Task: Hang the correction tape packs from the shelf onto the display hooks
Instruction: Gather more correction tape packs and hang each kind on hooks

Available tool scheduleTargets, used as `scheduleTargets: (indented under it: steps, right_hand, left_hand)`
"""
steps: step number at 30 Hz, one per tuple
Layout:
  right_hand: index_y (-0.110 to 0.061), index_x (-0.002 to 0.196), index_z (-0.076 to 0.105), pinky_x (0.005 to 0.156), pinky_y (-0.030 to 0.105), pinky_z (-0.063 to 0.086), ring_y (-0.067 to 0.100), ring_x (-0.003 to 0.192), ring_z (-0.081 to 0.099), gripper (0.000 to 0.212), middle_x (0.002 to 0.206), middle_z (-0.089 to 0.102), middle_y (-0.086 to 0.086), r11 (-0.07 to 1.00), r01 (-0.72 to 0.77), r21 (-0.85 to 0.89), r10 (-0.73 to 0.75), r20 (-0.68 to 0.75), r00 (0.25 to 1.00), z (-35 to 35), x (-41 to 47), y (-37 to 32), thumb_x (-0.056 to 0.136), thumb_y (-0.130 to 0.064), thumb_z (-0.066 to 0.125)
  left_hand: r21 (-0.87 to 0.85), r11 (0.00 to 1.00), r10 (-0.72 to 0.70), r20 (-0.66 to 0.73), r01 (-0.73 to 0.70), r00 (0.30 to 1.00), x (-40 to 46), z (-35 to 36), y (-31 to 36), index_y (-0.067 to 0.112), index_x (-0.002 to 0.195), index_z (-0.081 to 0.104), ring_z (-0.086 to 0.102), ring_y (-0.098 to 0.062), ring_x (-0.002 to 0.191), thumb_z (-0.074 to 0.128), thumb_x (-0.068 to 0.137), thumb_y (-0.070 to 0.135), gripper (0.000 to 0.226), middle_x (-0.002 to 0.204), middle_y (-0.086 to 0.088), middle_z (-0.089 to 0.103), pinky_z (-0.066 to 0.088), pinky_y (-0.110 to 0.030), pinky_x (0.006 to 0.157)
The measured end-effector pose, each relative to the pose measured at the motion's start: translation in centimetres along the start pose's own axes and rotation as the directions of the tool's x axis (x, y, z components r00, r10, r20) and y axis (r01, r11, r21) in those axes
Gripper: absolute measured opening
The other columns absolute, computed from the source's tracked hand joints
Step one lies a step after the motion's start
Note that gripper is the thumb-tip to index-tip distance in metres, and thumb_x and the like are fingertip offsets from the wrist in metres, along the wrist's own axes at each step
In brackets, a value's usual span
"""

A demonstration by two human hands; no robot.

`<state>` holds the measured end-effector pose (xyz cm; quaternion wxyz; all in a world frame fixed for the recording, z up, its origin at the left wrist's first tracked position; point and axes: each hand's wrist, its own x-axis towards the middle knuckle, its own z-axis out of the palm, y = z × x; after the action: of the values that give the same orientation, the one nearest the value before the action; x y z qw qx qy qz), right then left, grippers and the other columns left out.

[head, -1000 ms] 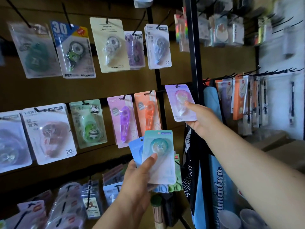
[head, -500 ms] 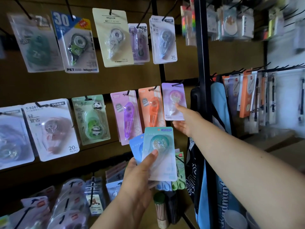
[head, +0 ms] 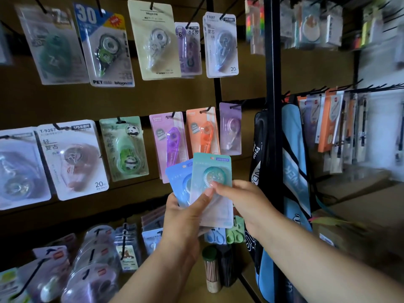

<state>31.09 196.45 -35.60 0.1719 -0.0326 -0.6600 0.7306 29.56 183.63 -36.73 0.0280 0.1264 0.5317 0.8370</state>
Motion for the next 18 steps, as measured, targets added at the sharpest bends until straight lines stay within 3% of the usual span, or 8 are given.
scheduleTargets:
  steps: [3, 6, 10, 12, 16, 18]
  right_hand:
    - [-0.010, 0.085, 0.073, 0.072, 0.034, 0.058, 0.025, 0.079, 0.073, 0.020, 0.084, 0.076, 0.009, 0.999, -0.004, 0.044, 0.004, -0.008, 1.000, 0.0, -0.1, -0.5, 0.075, -0.027, 0.079]
    - [-0.011, 0.083, 0.071, 0.076, 0.038, 0.055, 0.027, 0.080, 0.070, 0.017, 0.087, 0.075, 0.011, 0.997, 0.023, 0.075, -0.020, -0.045, 0.999, -0.5, 0.6, -1.1, 0.079, -0.026, 0.076]
    - [-0.012, 0.085, 0.070, 0.094, 0.046, 0.048, 0.026, 0.090, 0.064, 0.012, 0.095, 0.071, 0.013, 0.993, 0.066, 0.097, -0.056, -0.098, 0.994, -1.5, 2.1, -2.0, 0.085, -0.025, 0.070]
    - [-0.011, 0.087, 0.069, 0.097, 0.047, 0.046, 0.025, 0.090, 0.061, 0.013, 0.099, 0.071, 0.016, 0.988, 0.123, 0.091, -0.108, -0.152, 0.983, -2.2, 3.1, -2.7, 0.087, -0.024, 0.067]
    - [-0.019, 0.081, 0.068, 0.076, 0.033, 0.051, 0.021, 0.084, 0.064, 0.013, 0.088, 0.072, 0.002, 0.970, 0.241, 0.035, -0.225, -0.259, 0.939, -3.8, 5.3, -5.3, 0.088, -0.029, 0.067]
    - [-0.021, 0.079, 0.067, 0.074, 0.030, 0.052, 0.017, 0.080, 0.066, 0.012, 0.085, 0.072, -0.002, 0.957, 0.288, 0.032, -0.266, -0.296, 0.918, -4.7, 6.4, -6.6, 0.088, -0.029, 0.067]
  left_hand:
    - [-0.022, 1.000, -0.007, 0.003, 0.007, 1.000, 0.0, -0.1, -0.2, 0.015, 0.118, 0.060, 0.076, -0.031, 0.087, 0.080, 0.067, 0.026, 0.056, 0.103, -0.009, 0.077, 0.061, -0.046, 0.065]
    - [-0.034, 0.999, -0.029, -0.027, 0.028, 0.999, 0.2, -0.4, -0.4, 0.013, 0.114, 0.061, 0.076, -0.031, 0.085, 0.068, 0.089, 0.025, 0.028, 0.101, -0.011, 0.077, 0.061, -0.043, 0.061]
    - [0.039, 0.998, -0.036, -0.100, 0.040, 0.994, 0.4, -0.7, -0.4, 0.015, 0.108, 0.062, 0.075, -0.026, 0.075, 0.065, 0.093, 0.027, 0.019, 0.098, -0.011, 0.077, 0.061, -0.038, 0.059]
    - [0.066, 0.997, -0.038, -0.105, 0.045, 0.994, 0.3, -0.8, -0.2, 0.015, 0.107, 0.062, 0.073, -0.029, 0.079, 0.066, 0.093, 0.030, 0.021, 0.104, -0.016, 0.074, 0.063, -0.045, 0.065]
    - [0.067, 0.996, -0.053, -0.095, 0.060, 0.994, -0.1, -0.7, 0.2, 0.013, 0.107, 0.062, 0.071, -0.039, 0.092, 0.066, 0.092, 0.030, 0.023, 0.110, -0.020, 0.070, 0.058, -0.060, 0.079]
    - [0.051, 0.996, -0.061, -0.092, 0.066, 0.994, -0.2, -0.6, 0.3, 0.013, 0.107, 0.062, 0.070, -0.043, 0.098, 0.066, 0.093, 0.028, 0.021, 0.111, -0.021, 0.070, 0.056, -0.063, 0.080]
